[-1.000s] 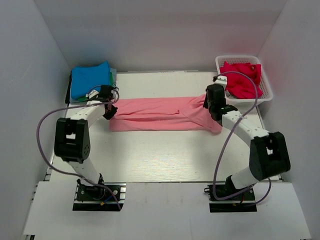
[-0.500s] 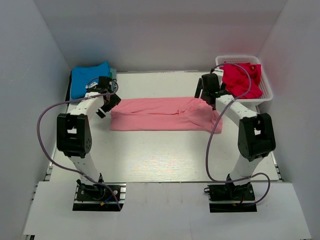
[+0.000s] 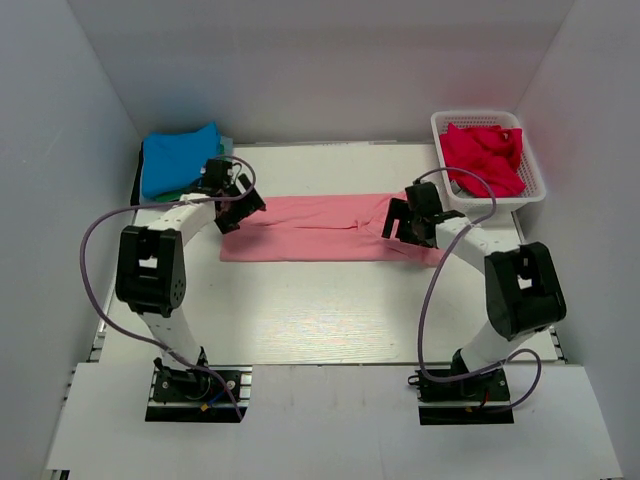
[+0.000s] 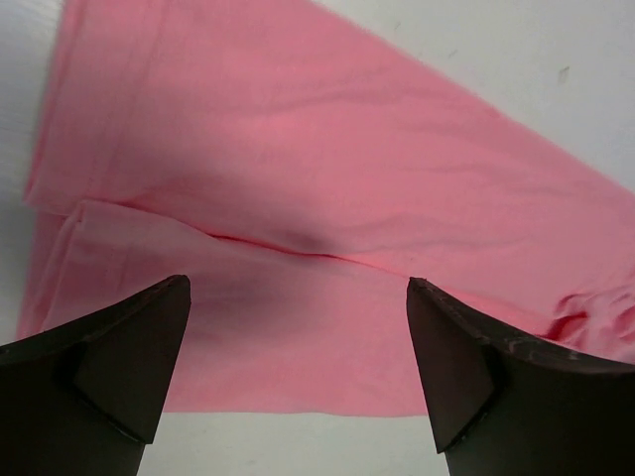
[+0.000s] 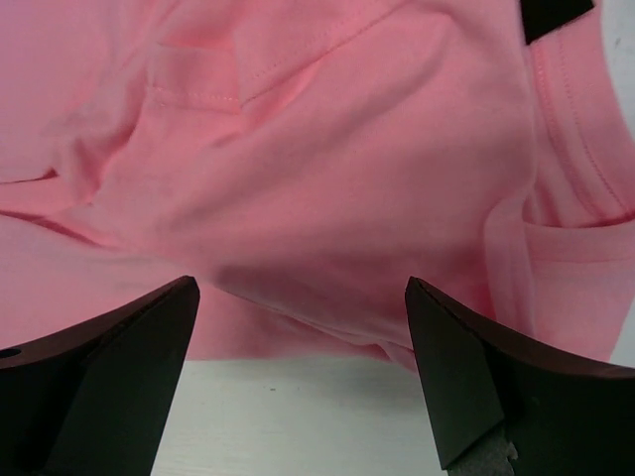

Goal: Fold and stack the t-shirts
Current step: Rotate the tshirt 90 degrees

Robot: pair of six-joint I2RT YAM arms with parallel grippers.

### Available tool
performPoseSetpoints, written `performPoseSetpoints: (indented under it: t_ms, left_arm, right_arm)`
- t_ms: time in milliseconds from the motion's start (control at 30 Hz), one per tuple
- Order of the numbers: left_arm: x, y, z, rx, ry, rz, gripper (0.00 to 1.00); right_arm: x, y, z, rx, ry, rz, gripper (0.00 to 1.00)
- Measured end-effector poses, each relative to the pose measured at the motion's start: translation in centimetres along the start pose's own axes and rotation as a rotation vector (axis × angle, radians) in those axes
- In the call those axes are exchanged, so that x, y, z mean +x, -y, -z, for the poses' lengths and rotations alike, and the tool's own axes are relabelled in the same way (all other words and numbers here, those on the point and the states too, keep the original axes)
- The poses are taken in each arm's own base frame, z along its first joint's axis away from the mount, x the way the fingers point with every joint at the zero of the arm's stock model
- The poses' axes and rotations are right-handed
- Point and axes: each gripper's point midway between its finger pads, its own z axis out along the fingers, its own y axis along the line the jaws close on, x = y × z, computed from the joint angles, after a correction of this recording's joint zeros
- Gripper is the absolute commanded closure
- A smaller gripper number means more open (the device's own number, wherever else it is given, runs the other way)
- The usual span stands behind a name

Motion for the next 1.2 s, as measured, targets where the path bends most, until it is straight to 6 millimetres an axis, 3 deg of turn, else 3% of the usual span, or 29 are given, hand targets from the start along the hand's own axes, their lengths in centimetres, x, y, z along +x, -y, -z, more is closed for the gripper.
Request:
performPoseSetpoints:
  t_ms: [133, 233, 300, 400, 600, 667, 767, 833, 933, 1067, 1200]
  left_arm:
    - [4.0, -2.5, -2.0, -0.059, -0.102, -0.029, 0.0]
    - [5.2, -3.4, -1.5, -0.064, -0.098, -0.04, 0.0]
    - [6.6, -3.8, -0.7, -0.058, -0.112, -0.04, 0.0]
    - [10.4, -4.2, 1.4, -0.016, -0.172, -0.047, 0.0]
    - [24.4, -1.7, 9.1, 0.321, -0.592, -0.092, 0.0]
    - [28.6, -1.4, 11.7, 0.376, -0.789, -0.095, 0.0]
    - [32.5, -1.6, 14.4, 0.376, -0.984, -0.116, 0.0]
    - [33.8, -0.9, 15.4, 0.39, -1.032, -0.166, 0.0]
    - [34.1, 2.1, 16.5, 0.491, -1.04, -0.254, 0.0]
    - [33.0, 7.1, 17.1, 0.635, -0.982, -0.376, 0.0]
    - [30.9, 9.3, 17.2, 0.669, -0.832, -0.476, 0.0]
  right_arm:
    - [1.0, 0.1, -2.1, 0.022, -0.059, -0.007, 0.1]
    - [0.5, -0.4, -4.1, 0.03, -0.089, -0.011, 0.1]
    - [-1.6, -1.9, -5.5, -0.001, -0.078, -0.019, 0.1]
    - [-5.1, -4.8, -8.8, -0.076, -0.058, -0.017, 0.1]
    - [-11.3, -11.9, -13.7, -0.364, 0.013, 0.078, 0.1]
    - [-12.3, -14.2, -14.6, -0.468, 0.008, 0.163, 0.1]
    - [-12.2, -16.1, -15.1, -0.589, 0.009, 0.279, 0.1]
    - [-11.5, -16.6, -14.6, -0.639, -0.005, 0.339, 0.1]
    - [-11.1, -16.8, -14.3, -0.668, 0.0, 0.394, 0.1]
    - [-10.9, -16.7, -13.5, -0.659, -0.019, 0.416, 0.1]
    - [-11.8, -17.1, -11.0, -0.612, -0.007, 0.423, 0.1]
